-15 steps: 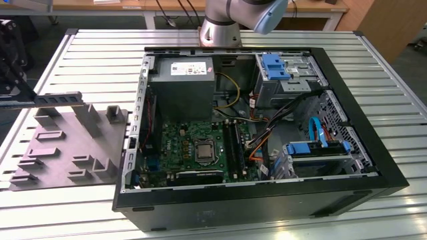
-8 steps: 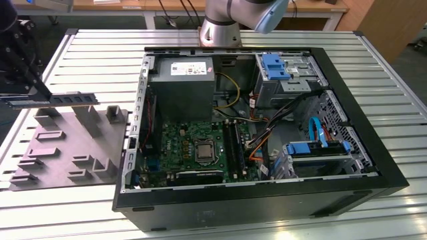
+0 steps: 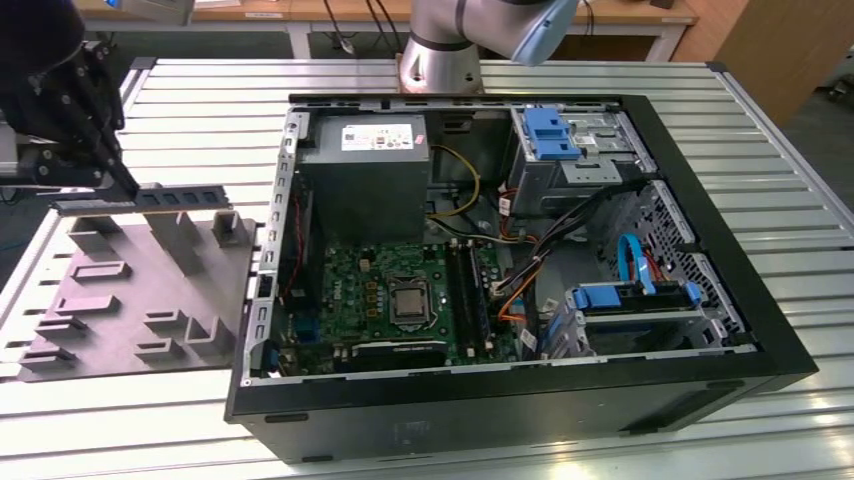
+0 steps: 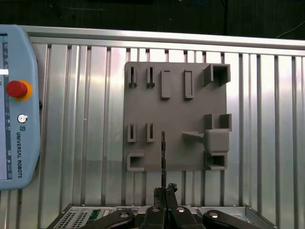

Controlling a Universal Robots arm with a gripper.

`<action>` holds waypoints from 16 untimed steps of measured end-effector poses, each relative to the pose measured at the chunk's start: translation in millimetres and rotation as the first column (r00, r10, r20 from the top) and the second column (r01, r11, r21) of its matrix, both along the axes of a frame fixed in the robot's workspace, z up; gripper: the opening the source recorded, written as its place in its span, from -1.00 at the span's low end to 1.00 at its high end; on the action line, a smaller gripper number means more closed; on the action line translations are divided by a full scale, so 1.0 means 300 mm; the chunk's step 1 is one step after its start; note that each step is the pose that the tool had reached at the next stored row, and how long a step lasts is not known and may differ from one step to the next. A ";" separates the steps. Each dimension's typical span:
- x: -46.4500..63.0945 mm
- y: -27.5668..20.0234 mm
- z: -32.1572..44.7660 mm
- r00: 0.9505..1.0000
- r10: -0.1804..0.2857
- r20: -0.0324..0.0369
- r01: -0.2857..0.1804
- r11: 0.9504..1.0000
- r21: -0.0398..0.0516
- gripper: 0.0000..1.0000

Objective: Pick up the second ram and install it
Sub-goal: 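Pick up the second ram and move it above second insertion slot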

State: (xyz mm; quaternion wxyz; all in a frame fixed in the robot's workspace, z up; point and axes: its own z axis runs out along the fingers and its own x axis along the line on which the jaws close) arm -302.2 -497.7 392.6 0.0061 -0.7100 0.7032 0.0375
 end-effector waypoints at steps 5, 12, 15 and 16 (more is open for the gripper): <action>0.060 0.000 -0.001 1.000 0.000 0.000 0.000 1.000 0.000 -0.77; 0.149 0.000 -0.002 1.000 0.000 0.000 0.000 1.000 0.000 -0.77; 0.189 0.000 -0.002 1.000 0.000 0.000 0.000 1.000 0.000 -0.77; 0.202 0.000 -0.002 1.000 0.000 0.000 0.000 1.000 0.000 -0.77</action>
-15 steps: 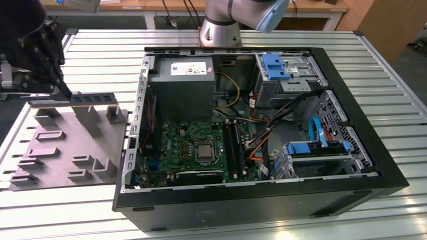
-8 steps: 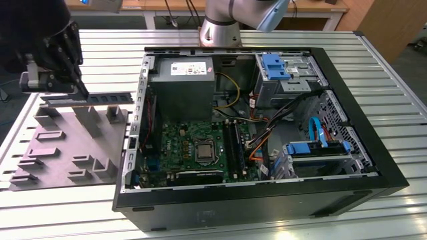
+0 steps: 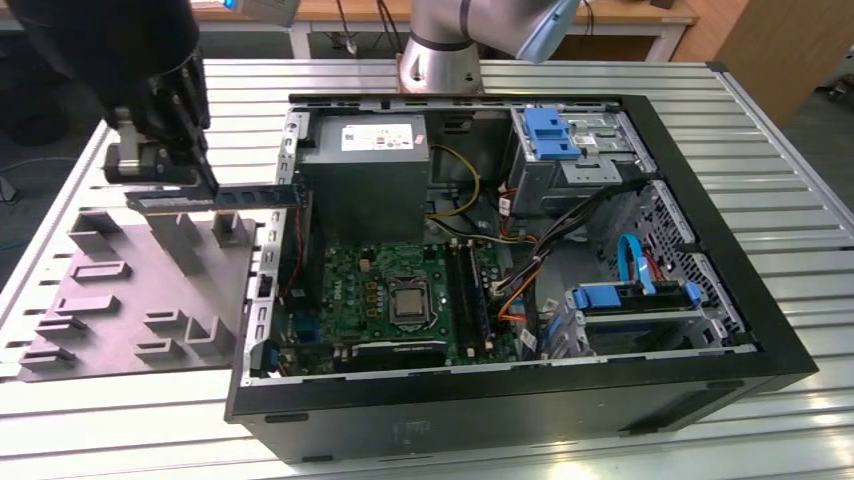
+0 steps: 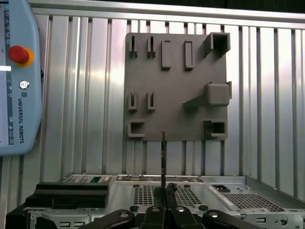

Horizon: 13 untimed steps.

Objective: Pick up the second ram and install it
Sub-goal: 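Pick up the second ram and move it above second insertion slot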

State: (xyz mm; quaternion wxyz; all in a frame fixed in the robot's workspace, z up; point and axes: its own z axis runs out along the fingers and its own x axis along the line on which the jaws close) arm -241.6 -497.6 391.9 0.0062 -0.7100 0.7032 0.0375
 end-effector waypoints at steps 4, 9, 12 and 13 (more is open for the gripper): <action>0.054 0.000 -0.001 1.000 0.000 0.000 0.000 1.000 0.000 -0.77; 0.123 0.000 -0.001 1.000 0.000 0.000 0.000 1.000 0.000 -0.77; 0.164 0.000 -0.002 1.000 0.000 0.000 0.000 1.000 0.000 -0.77; 0.178 0.000 -0.002 1.000 0.000 0.000 0.000 1.000 0.000 -0.77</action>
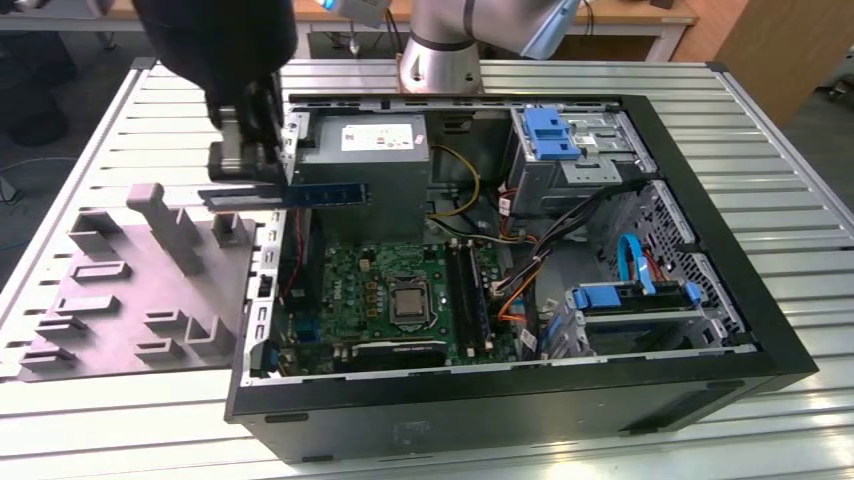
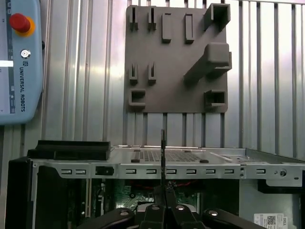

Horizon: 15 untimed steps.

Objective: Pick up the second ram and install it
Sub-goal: 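Pick up the second ram and move it above second insertion slot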

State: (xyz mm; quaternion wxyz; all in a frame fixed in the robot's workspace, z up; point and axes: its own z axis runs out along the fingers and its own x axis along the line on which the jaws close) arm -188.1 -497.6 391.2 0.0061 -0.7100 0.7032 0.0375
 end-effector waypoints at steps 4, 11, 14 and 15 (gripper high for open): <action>0.060 0.000 -0.001 1.000 0.000 0.000 0.000 1.000 0.000 -0.77; 0.165 0.000 -0.002 1.000 0.000 0.000 0.000 1.000 0.000 -0.77; 0.211 0.000 -0.003 1.000 0.000 0.000 0.000 1.000 0.000 -0.77; 0.226 0.000 -0.003 1.000 0.000 0.000 0.000 1.000 0.000 -0.77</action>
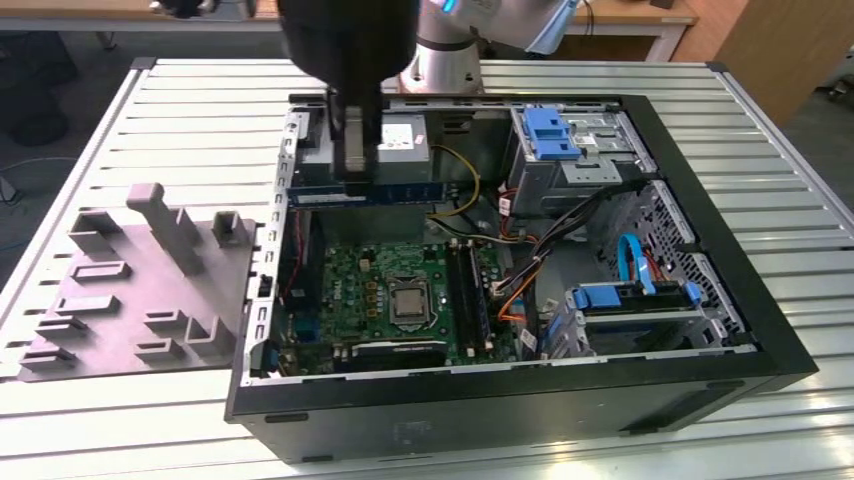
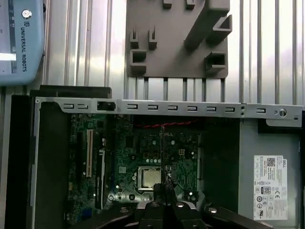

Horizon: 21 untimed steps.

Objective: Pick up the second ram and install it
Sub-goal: 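Pick up the second ram and move it above second insertion slot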

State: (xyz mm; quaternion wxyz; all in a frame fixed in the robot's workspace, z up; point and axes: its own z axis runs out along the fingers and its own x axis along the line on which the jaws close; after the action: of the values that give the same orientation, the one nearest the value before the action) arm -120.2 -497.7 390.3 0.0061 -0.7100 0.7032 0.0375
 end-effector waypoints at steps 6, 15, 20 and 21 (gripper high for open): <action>0.091 0.000 -0.001 1.000 0.000 0.000 0.000 1.000 0.000 -0.77; 0.155 0.000 -0.003 1.000 0.000 0.000 0.000 1.000 0.000 -0.77; 0.155 0.001 -0.021 1.000 0.000 0.000 0.000 1.000 0.001 -0.77; 0.155 0.002 -0.025 1.000 0.000 0.000 0.000 1.000 0.001 -0.77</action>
State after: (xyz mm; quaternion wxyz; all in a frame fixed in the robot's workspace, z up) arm -73.6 -497.1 382.9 0.0065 -0.7100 0.7031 0.0380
